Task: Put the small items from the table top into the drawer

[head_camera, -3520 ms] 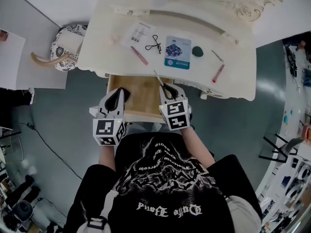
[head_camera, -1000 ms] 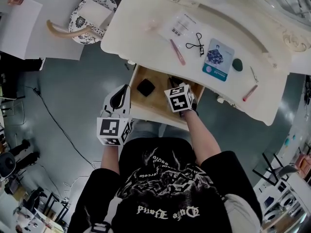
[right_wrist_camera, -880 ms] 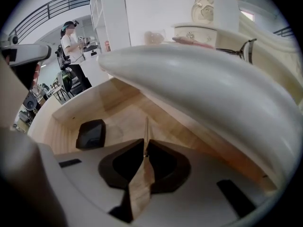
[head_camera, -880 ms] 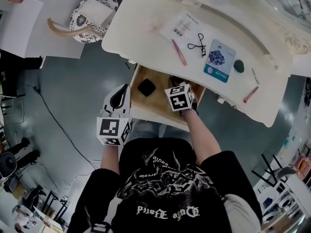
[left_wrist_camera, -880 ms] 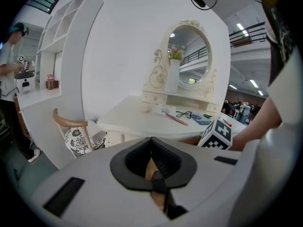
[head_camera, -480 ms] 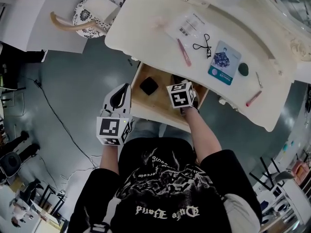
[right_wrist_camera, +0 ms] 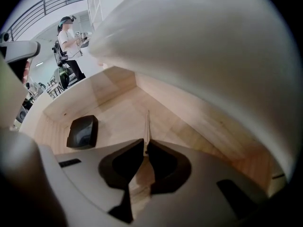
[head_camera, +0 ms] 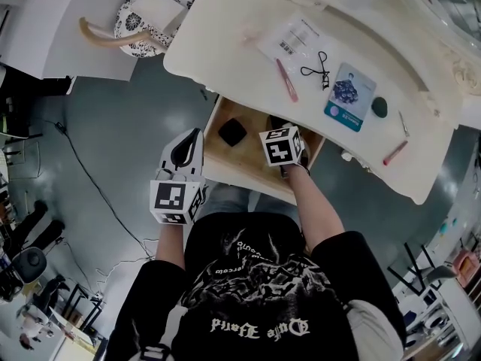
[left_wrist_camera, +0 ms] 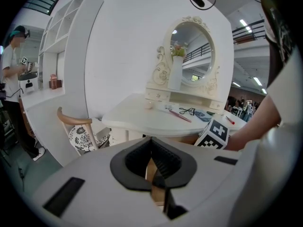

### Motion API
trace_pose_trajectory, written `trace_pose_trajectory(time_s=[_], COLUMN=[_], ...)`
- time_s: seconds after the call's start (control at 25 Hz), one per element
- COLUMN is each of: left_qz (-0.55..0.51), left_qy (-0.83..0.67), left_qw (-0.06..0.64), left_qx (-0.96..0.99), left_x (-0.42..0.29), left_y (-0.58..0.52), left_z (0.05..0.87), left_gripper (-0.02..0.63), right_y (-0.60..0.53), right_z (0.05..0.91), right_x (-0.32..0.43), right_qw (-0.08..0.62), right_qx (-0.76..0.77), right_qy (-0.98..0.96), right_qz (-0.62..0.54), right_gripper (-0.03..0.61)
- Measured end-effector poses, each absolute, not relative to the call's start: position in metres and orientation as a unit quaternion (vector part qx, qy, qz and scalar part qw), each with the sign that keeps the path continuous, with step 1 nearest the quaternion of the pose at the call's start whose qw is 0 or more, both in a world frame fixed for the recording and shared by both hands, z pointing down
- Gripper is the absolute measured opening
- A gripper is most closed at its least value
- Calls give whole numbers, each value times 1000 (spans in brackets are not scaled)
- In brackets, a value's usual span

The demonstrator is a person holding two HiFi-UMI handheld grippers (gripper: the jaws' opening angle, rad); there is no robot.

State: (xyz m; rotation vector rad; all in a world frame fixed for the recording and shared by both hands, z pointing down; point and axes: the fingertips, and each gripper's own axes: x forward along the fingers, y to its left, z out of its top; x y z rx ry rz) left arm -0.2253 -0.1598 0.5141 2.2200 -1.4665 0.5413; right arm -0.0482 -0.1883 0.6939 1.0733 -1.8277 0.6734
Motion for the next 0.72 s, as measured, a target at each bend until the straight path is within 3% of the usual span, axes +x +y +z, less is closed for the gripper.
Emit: trace_pose_trajectory(time_s=[0.16,0.24,0.72], left_qz=[195,194,175], left_qy=[-526,-525,-515], left_qw=[212,210,203], left_qx=[800,801,814], left_x=[-223,-222,-206], left_y=[-160,-160,-162], left_z=[514,513,504], left_gripper=[15,15,15], right_y=[-189,-188,-168], right_z=[694,693,656], right_x=[-49,-50,-51], right_qw=[440,433,400], right_qx=[429,427,426], right_qy=[-738,-740,-758], right_qz=[279,286,288], right_gripper=[59,102,117])
